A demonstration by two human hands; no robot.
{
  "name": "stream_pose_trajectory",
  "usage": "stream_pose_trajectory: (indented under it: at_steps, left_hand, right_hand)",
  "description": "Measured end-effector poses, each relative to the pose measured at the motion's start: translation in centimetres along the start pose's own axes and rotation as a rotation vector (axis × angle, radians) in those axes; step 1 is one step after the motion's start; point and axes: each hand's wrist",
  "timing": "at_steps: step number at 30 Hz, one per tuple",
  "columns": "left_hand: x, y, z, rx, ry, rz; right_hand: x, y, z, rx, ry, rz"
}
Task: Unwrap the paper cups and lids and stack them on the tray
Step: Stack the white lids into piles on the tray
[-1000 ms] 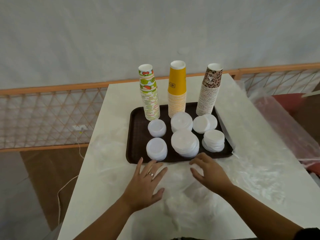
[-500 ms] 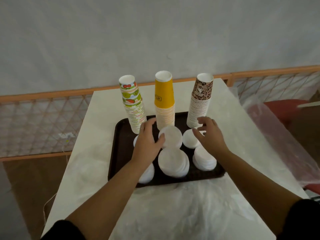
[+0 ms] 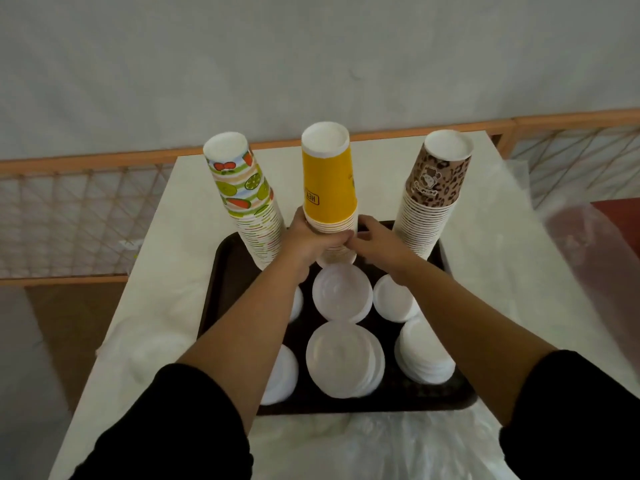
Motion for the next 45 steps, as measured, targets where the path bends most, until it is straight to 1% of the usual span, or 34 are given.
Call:
stream_pose_trajectory:
  at_steps: [2,5,8,14,18,22,25,28,31,33,35,36,39,40,41,45]
  left_hand:
    - [-0.7,0.2,-0.5,0.038,-0.027,-0.008]
    - [-1.1,0.3,-1.0,0.068,-0.105,-0.105]
    - [-0.8,0.4,-1.3,0.077,-0.16,-0.145]
    - [0.3,0.0,0.6,0.115,-0.065,-0.143]
    - [2.2,-0.3,3.0,0.169,0.017,-0.159]
    - [4.5,-0.9,4.3,0.252,0.048,-0.173]
    - [6.3,-1.8,4.9,0.261,0.13,-0.134]
    - [7.8,-3.2,5.0,0.222,0.204,-0.042]
    - [9.0,-5.1,5.1,0.225,0.245,0.048]
    - [9.6,-6.7,5.0,0.23,0.26,0.088]
    - [9.9,-8.6,4.5,0.25,0.255,0.11]
    - [10.1,-9.5,4.2,0.252,0.246,0.126]
    - [10.0,-12.3,3.2,0.254,0.209,0.184]
    - [9.9,-13.1,2.8,0.255,0.2,0.205]
    - [9.6,-13.8,2.3,0.257,0.189,0.228]
    - [7.8,-15.4,0.7,0.242,0.162,0.307]
  right_hand:
    - [-0.9,-0.1,0.5,-0.073,0.052,-0.078]
    - [-1.6,-0.2,1.5,-0.086,0.093,-0.165]
    - [-1.7,0.3,2.0,-0.073,0.064,-0.149]
    - [0.3,0.1,0.7,-0.206,-0.045,-0.115]
    - [2.6,-1.8,-1.5,-0.235,-0.166,-0.064]
    - [4.8,-2.9,-2.8,-0.32,-0.211,-0.127]
    - [6.2,-3.0,-3.7,-0.347,-0.284,-0.157]
    - [7.4,-2.2,-4.8,-0.351,-0.353,-0.171]
    - [8.1,-0.9,-6.2,-0.384,-0.388,-0.208]
    - [8.1,-0.1,-7.0,-0.381,-0.406,-0.277]
    - [7.9,1.1,-7.8,-0.373,-0.384,-0.309]
    - [7.7,1.9,-8.1,-0.368,-0.347,-0.25]
    - [6.2,4.5,-8.8,-0.226,-0.205,0.155]
    - [5.6,5.3,-9.0,-0.164,-0.178,0.225]
    - [4.9,6.0,-9.0,-0.113,-0.173,0.245]
    - [2.2,9.2,-9.0,-0.012,-0.213,0.178]
Point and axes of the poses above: each hand's wrist, its own x-axis away from the middle knuckle, its own y-axis out of the palm, z = x × y, and after that the axes turned 10 degrees about z, right-handed
